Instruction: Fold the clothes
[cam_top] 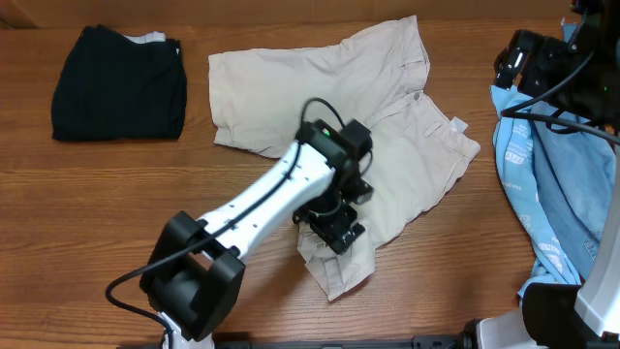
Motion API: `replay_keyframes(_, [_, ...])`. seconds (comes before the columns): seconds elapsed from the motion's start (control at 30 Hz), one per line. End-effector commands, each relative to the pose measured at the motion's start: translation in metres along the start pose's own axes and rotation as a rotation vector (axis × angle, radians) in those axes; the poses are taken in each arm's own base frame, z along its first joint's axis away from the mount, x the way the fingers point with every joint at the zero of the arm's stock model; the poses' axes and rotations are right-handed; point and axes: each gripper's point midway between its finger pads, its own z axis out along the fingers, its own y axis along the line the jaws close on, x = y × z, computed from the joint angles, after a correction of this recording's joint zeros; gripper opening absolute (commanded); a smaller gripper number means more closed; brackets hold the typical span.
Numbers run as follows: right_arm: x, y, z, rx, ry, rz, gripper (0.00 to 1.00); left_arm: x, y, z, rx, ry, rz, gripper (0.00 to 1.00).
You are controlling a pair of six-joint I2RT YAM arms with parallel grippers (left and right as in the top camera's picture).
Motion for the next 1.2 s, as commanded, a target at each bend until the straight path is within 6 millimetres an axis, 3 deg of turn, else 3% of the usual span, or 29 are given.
replay_keyframes(0.0, [-0.003, -0.003, 0.001, 0.01, -0.008, 0.002, 1.0, 0.002, 0.001, 0.017, -0.061, 0.012, 0.064, 0.96])
replay_keyframes(0.13, [-0.004, -0.003, 0.001, 0.009, -0.012, 0.001, 1.0, 0.008, 0.02, 0.026, -0.157, 0.034, 0.007, 0.95])
replay_keyframes(0.27, [-0.007, -0.002, 0.001, 0.006, -0.022, 0.001, 1.0, 0.006, 0.025, 0.038, -0.17, 0.021, 0.003, 0.94])
replay_keyframes(0.33, [-0.008, -0.002, 0.001, 0.005, -0.028, 0.0, 1.0, 0.005, 0.027, 0.043, -0.17, 0.015, 0.004, 0.87])
replay_keyframes(0.4, [-0.009, -0.001, 0.001, 0.004, -0.031, 0.0, 1.0, 0.006, 0.027, 0.046, -0.17, 0.016, 0.003, 0.75])
replay_keyframes(0.5, [-0.01, -0.001, 0.001, 0.003, -0.036, 0.0, 1.0, 0.005, 0.028, 0.046, -0.171, 0.01, -0.009, 0.45])
replay_keyframes(0.57, [-0.011, -0.001, 0.001, 0.001, -0.04, 0.0, 1.0, 0.004, 0.029, 0.046, -0.181, -0.002, -0.076, 0.08])
replay_keyframes(0.6, [-0.011, -0.001, 0.001, 0.001, -0.041, -0.001, 1.0, 0.004, 0.034, 0.045, -0.203, -0.005, -0.129, 0.04])
replay_keyframes(0.73, [-0.012, -0.001, 0.002, 0.001, -0.042, -0.001, 1.0, 0.017, 0.066, 0.032, -0.331, -0.022, -0.417, 0.04])
replay_keyframes(0.97, [-0.016, 0.003, 0.012, -0.013, -0.035, -0.001, 1.0, 0.032, 0.117, -0.02, -0.293, -0.21, -0.843, 0.04])
replay_keyframes(1.17, [-0.018, 0.003, 0.018, -0.011, -0.028, -0.001, 1.0, 0.057, 0.168, -0.037, -0.27, -0.254, -1.047, 0.04])
